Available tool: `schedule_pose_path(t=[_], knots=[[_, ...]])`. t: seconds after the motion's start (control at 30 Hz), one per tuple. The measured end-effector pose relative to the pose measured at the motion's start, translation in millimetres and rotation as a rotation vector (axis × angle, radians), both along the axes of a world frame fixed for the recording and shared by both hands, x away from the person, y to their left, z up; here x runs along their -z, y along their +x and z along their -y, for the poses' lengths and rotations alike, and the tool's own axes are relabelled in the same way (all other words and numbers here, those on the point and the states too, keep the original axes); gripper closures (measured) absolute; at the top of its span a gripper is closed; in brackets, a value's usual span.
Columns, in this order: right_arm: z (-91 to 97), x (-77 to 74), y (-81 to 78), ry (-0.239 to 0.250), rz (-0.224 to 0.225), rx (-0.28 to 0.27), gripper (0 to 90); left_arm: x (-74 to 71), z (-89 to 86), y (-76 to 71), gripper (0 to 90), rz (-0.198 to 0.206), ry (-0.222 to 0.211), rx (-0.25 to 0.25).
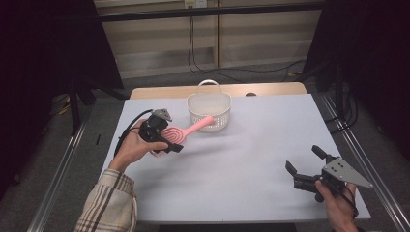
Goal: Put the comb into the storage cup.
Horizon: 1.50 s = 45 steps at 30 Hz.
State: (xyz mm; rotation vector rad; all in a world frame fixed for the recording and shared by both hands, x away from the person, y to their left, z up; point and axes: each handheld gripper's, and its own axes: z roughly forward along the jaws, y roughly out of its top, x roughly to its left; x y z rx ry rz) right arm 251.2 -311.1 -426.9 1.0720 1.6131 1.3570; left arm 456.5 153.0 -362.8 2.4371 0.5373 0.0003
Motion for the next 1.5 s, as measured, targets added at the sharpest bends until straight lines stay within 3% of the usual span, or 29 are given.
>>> schedule_pose_path(t=[0.27, 0.37, 0.6, 0.93, 1.5], knots=[[0.0, 0.0, 0.3, -0.003, 0.001, 0.0, 0.0, -19.7, 10.7, 3.1, 19.8, -0.006, -0.025, -0.005], [0.0, 0.1, 0.8, -0.001, 0.002, 0.002, 0.0, -25.6, 17.5, 3.4, 19.7, 0.001, -0.022, 0.016], [-1.1, 0.0, 3.6, 0.002, 0.002, -0.004, 0.0, -27.2, 30.2, 2.4, 19.8, -0.014, -0.046, 0.065], [-15.6, -2.8, 9.4, -0.013, 0.007, -0.048, 0.0, -31.2, 50.4, -7.1, 19.8, 0.009, -0.026, 0.135], [-44.6, -18.7, 17.4, -0.047, 0.048, -0.138, 0.0, -30.9, 67.6, -25.0, 19.7, 0.028, -0.001, 0.173]])
